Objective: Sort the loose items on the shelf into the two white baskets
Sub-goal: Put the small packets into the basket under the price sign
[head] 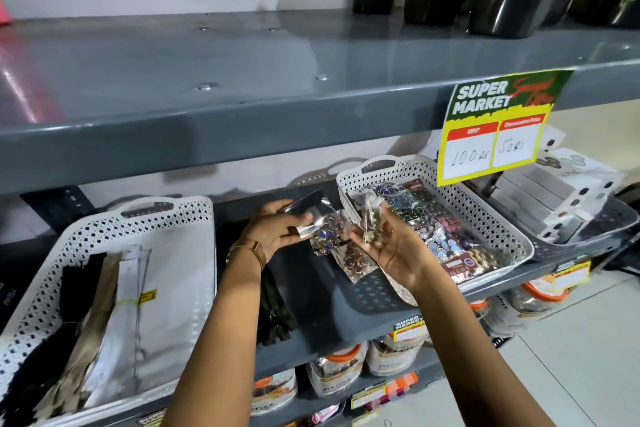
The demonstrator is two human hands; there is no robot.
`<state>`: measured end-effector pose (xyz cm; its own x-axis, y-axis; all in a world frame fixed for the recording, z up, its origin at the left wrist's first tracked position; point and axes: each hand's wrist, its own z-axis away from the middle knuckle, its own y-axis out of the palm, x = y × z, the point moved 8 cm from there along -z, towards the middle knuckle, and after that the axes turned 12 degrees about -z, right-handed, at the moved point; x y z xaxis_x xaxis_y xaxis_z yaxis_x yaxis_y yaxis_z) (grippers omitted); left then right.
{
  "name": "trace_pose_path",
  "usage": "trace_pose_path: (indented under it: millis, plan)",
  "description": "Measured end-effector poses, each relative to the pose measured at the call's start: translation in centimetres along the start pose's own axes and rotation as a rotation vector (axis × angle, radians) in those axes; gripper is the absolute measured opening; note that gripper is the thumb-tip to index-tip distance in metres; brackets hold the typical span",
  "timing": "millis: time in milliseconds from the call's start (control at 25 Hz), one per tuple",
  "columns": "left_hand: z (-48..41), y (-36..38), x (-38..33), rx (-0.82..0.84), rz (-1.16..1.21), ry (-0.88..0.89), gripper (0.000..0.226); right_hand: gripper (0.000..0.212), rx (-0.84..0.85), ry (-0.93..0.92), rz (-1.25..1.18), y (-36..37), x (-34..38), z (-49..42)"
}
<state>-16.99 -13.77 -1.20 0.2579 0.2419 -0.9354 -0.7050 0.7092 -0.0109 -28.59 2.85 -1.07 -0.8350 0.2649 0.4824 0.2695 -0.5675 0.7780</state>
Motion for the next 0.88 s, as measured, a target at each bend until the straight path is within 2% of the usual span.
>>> trace_pose_path:
  millis: [120,200,280,360,520,600,720,800,880]
  plan:
    - [0.4,3.3,-1.1,0.048,-0.071,0.054,0.038,0.01,-0.073,-0.086,0.302,-1.7,3.7,0.7]
    - [0.7,4.9,-1.5,0.052,-0.164,0.087,0.021,0.012,-0.15,-0.191,0.582,-2.6,7.6,1.5]
    - [0.7,6.3,-1.9,0.027,-0.236,0.093,0.024,0.019,-0.196,-0.307,0.796,-3.0,12.0,2.1]
    - [0.8,7.7,-2.7,-0.024,-0.311,0.129,0.026,0.018,-0.201,-0.331,0.891,-3.5,14.8,1.7]
    - [1.7,11.9,-5.2,-0.159,-0.69,0.396,0.031,0.018,-0.14,-0.134,0.96,-5.9,16.8,-0.6]
    - [2.6,14.7,-5.3,-0.213,-0.901,0.501,0.033,0.016,-0.153,-0.05,1.085,-7.0,17.2,-1.8]
    - [3.9,18.4,-4.6,-0.327,-1.202,0.679,0.021,0.013,-0.162,-0.027,1.323,-6.9,17.6,-2.8]
    - [3.9,20.0,-3.3,-0.355,-1.383,0.626,0.021,0.025,-0.146,0.018,1.386,-6.6,17.0,-3.6]
    - [3.9,21.2,-1.7,-0.303,-1.534,0.505,0.02,0.033,-0.143,0.057,1.321,-7.0,16.3,-3.8]
